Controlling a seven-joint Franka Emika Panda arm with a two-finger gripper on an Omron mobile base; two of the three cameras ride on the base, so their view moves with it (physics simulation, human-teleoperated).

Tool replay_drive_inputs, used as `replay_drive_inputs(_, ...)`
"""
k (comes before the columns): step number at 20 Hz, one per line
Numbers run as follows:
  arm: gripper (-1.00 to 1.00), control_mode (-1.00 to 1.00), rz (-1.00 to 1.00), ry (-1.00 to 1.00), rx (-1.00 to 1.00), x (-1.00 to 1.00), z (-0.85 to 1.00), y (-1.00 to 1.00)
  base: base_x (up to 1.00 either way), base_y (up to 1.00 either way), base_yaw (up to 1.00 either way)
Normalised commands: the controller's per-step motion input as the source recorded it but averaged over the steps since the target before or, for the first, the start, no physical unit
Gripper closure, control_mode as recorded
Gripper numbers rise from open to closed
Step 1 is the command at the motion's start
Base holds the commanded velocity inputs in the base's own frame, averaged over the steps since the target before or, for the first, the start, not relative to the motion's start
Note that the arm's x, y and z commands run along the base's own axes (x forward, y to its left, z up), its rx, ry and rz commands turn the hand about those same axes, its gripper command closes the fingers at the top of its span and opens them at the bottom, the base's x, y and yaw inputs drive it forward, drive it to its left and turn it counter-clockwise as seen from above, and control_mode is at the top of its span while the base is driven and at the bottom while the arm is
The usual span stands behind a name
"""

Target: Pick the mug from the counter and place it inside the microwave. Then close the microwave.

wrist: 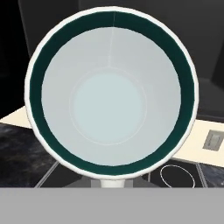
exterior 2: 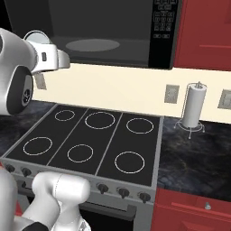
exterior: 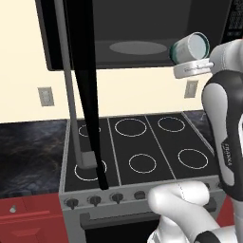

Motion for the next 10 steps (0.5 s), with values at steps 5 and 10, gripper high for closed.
replay_drive_inputs(5, 1.0, -1.0, 0.0, -0.08, 0.0, 0.35, 0.0, 0.0, 0.0, 0.0, 0.0)
replay_drive_inputs(10, 1.0, -1.0, 0.0, 0.0, 0.0, 0.17, 0.1, 0.0, 0.0, 0.0, 0.0)
